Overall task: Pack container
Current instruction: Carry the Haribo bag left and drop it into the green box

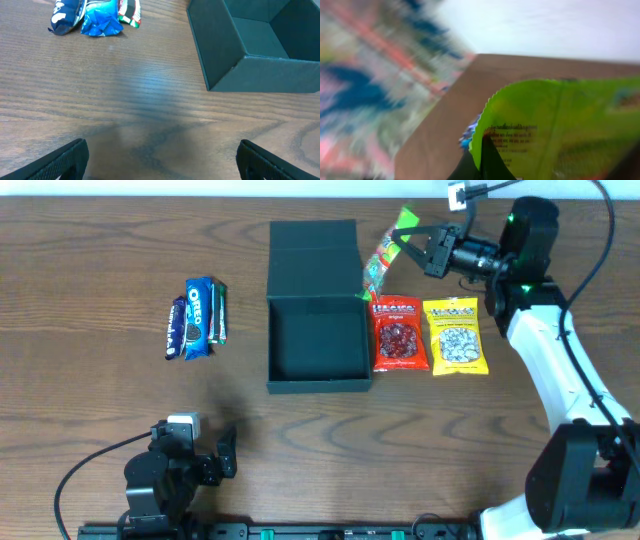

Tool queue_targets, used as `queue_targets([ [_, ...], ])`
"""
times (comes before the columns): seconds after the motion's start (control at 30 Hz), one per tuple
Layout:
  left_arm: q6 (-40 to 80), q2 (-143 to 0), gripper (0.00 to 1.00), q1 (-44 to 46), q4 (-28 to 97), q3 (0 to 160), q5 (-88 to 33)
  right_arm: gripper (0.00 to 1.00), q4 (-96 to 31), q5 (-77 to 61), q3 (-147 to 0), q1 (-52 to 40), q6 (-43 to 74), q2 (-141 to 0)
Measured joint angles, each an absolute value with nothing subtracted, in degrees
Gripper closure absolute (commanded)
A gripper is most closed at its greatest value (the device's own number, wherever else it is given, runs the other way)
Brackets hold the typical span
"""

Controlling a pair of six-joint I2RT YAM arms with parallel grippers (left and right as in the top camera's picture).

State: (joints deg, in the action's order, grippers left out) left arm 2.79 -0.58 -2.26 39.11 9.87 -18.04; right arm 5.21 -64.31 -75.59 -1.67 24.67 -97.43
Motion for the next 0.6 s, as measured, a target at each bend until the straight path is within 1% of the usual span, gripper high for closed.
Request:
queue_targets([
  [0.1, 2.79, -0.58, 0.05, -2.26, 39.11, 9.87, -18.04, 0.99, 5.52, -73.17, -76.16, -3.88, 19.77, -97.21],
  [0.23, 2.81, -0.58, 0.05, -2.26, 39.11, 9.87, -18.04, 0.99, 5.39, -80.03, -76.16, -8.43, 15.40, -97.21],
  [0.47, 2.79, -0.58, 0.05, -2.26, 39.11, 9.87, -18.04, 0.99, 5.50, -84.99, -76.16, -16.99, 11.62, -99.98],
  [0.6, 2.81, -0.58, 0.05, -2.26, 39.11, 9.87, -18.04, 0.99, 5.39, -85.56, -76.16, -18.28, 11.09, -104.92],
])
